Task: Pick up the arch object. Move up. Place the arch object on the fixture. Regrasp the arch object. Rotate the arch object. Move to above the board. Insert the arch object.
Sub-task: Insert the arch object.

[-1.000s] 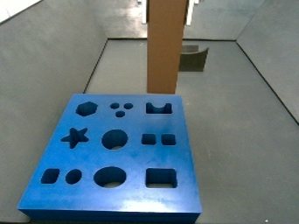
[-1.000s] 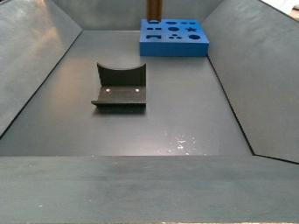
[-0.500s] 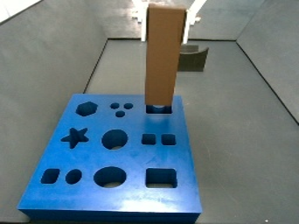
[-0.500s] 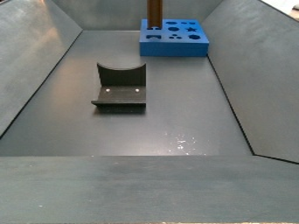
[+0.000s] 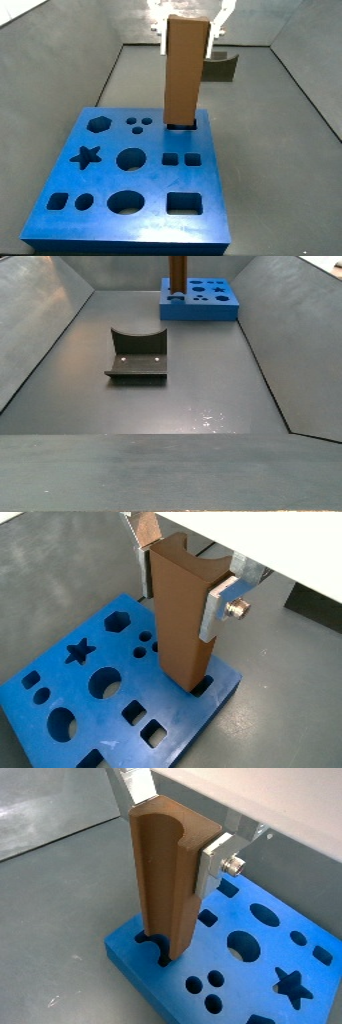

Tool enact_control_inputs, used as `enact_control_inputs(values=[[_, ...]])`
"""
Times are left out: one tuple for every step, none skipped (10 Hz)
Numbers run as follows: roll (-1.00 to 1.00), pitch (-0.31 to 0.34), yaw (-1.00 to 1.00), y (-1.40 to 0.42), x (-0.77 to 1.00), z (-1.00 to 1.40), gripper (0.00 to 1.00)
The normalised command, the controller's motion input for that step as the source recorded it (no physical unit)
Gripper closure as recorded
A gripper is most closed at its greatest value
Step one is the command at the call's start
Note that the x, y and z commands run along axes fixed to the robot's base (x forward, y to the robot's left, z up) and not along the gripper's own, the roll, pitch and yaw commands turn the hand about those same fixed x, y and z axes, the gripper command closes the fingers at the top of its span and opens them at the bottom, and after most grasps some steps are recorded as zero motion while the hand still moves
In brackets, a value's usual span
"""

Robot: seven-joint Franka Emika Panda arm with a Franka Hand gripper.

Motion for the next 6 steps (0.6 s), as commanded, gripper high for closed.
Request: enact_control_inputs(values=[[-0.01, 0.000, 0.00, 0.05, 0.09, -0.13, 1.00], [-0.01, 0.000, 0.00, 0.05, 0.10, -0.13, 1.00], [0.00, 0.000, 0.00, 0.03, 0.14, -0.14, 1.00], [0.00, 0.000, 0.00, 0.02, 0.15, -0.14, 1.00], [0.00, 0.000, 0.00, 0.01, 0.15, -0.14, 1.00], [0.00, 0.000, 0.00, 0.01, 0.11, -0.17, 1.00]])
